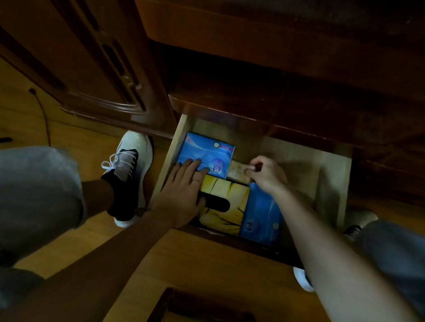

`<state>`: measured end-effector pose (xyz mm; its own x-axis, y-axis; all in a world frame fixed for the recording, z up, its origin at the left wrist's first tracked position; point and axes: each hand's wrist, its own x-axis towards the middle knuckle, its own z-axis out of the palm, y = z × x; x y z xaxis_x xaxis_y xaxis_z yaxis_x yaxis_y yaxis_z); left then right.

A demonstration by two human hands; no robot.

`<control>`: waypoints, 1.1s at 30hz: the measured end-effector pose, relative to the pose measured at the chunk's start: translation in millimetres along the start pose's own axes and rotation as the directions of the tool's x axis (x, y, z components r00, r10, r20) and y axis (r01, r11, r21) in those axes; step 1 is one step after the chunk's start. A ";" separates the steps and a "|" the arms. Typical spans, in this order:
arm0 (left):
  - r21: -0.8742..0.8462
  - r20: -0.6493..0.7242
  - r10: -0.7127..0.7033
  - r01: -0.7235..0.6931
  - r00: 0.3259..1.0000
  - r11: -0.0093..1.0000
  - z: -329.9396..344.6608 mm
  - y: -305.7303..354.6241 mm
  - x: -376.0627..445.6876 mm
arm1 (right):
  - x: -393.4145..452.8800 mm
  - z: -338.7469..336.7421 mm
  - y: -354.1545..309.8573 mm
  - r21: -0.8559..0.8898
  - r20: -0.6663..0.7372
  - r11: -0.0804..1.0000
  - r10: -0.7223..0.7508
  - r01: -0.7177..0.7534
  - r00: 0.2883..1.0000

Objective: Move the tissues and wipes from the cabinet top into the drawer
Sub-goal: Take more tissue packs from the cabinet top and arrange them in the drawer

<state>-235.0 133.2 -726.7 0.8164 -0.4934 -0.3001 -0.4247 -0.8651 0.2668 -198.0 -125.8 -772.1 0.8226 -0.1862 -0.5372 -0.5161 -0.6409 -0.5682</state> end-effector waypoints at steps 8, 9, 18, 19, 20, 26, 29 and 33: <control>0.041 -0.091 0.025 -0.021 0.996 0.999 -3.1 4.0 0.7 | 14.0 -0.8 -0.3 -0.020 0.013 1.000 -0.014 0.014 1.000; 0.032 -0.069 0.019 -0.017 0.997 0.999 -2.3 3.1 1.4 | 13.6 -1.7 0.1 0.003 0.002 1.000 -0.012 0.012 1.000; 0.074 -0.083 -0.052 0.059 0.995 0.995 2.9 4.0 2.8 | 3.7 -21.0 13.6 0.078 0.084 0.994 -0.086 0.080 0.993; 0.071 -0.087 -0.067 0.074 0.994 0.995 3.3 4.4 2.7 | 2.1 -20.1 15.4 0.069 0.118 0.993 -0.100 0.092 0.988; 0.070 -0.087 -0.081 0.087 0.993 0.994 3.4 4.8 2.6 | 1.1 -18.9 16.3 0.066 0.137 0.993 -0.110 0.101 0.984; 0.074 -0.073 -0.092 0.097 0.993 0.992 2.5 5.8 3.0 | 2.2 -19.3 9.4 -0.035 0.206 0.989 -0.132 0.142 0.970; 0.068 -0.064 -0.098 0.102 0.993 0.992 2.0 5.7 2.7 | 0.6 -15.8 5.4 -0.027 0.233 0.989 -0.134 0.144 0.963; 0.059 -0.066 -0.097 0.101 0.993 0.993 1.9 6.3 3.3 | 1.7 -8.3 4.5 -0.149 0.270 0.967 -0.163 0.209 0.949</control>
<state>-235.7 125.9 -727.8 0.8779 -0.3997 -0.2638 -0.3620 -0.9144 0.1809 -197.0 -135.1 -770.4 0.8005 0.1288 -0.5854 -0.2918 -0.7693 -0.5684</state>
